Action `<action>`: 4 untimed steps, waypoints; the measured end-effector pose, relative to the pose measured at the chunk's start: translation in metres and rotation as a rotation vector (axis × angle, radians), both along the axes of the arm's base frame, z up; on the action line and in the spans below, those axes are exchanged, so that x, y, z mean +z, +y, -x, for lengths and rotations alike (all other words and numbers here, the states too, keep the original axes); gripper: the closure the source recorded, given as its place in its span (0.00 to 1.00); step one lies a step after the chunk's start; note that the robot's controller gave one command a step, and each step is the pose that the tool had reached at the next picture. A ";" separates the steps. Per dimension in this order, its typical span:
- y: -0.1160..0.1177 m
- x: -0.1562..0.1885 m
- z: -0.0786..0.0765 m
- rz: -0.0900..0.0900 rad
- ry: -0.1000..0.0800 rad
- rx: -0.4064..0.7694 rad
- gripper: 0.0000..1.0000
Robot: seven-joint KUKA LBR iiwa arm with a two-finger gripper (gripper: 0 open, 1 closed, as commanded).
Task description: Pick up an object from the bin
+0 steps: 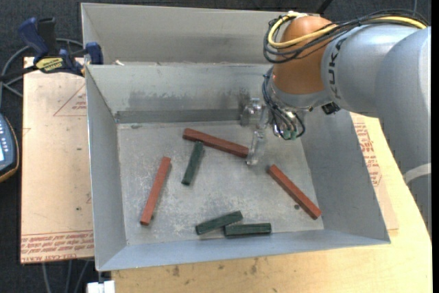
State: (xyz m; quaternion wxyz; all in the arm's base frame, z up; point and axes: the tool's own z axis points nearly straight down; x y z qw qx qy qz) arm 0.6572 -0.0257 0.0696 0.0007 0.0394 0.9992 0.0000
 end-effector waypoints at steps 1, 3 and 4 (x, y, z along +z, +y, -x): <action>0.043 0.001 0.031 -0.002 0.001 -0.287 0.00; 0.085 0.189 0.002 -0.002 -0.012 -0.095 1.00; 0.084 0.183 0.003 -0.001 -0.003 -0.095 0.00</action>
Offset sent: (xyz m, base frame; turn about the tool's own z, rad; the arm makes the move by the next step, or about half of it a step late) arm -0.0309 0.0411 0.0004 0.2902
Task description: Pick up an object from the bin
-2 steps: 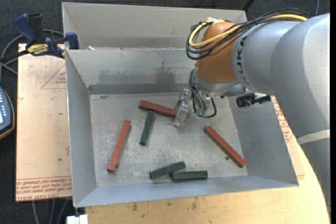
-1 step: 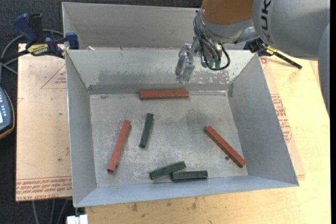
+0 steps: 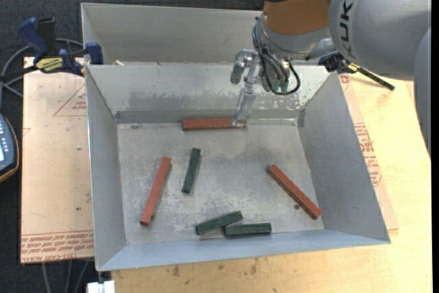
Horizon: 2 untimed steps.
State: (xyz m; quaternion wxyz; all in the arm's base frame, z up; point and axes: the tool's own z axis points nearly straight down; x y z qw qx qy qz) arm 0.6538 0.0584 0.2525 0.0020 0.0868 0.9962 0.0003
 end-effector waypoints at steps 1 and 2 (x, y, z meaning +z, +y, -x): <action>0.039 -0.069 0.061 -0.001 0.010 -0.151 0.00; 0.110 -0.144 0.031 -0.003 0.006 -0.113 0.00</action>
Offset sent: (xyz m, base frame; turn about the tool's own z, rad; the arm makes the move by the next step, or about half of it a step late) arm -0.0593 0.0372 -0.0669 0.1561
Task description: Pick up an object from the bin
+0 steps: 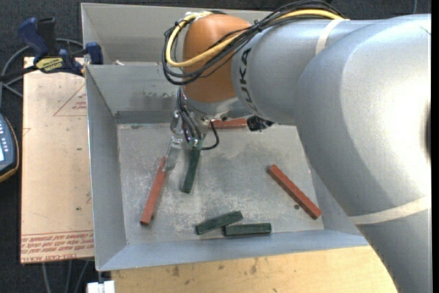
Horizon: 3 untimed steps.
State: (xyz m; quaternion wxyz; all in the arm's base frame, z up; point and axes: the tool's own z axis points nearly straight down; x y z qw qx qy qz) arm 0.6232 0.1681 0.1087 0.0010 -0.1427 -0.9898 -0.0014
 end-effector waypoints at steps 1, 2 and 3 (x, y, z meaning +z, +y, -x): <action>-0.061 -0.042 0.042 0.006 0.005 -0.086 0.00; -0.057 -0.037 0.038 0.002 -0.004 -0.081 1.00; -0.075 0.116 0.025 0.001 -0.013 -0.040 1.00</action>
Offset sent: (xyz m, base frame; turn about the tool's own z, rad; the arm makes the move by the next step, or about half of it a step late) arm -0.0394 -0.0575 -0.0387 0.0802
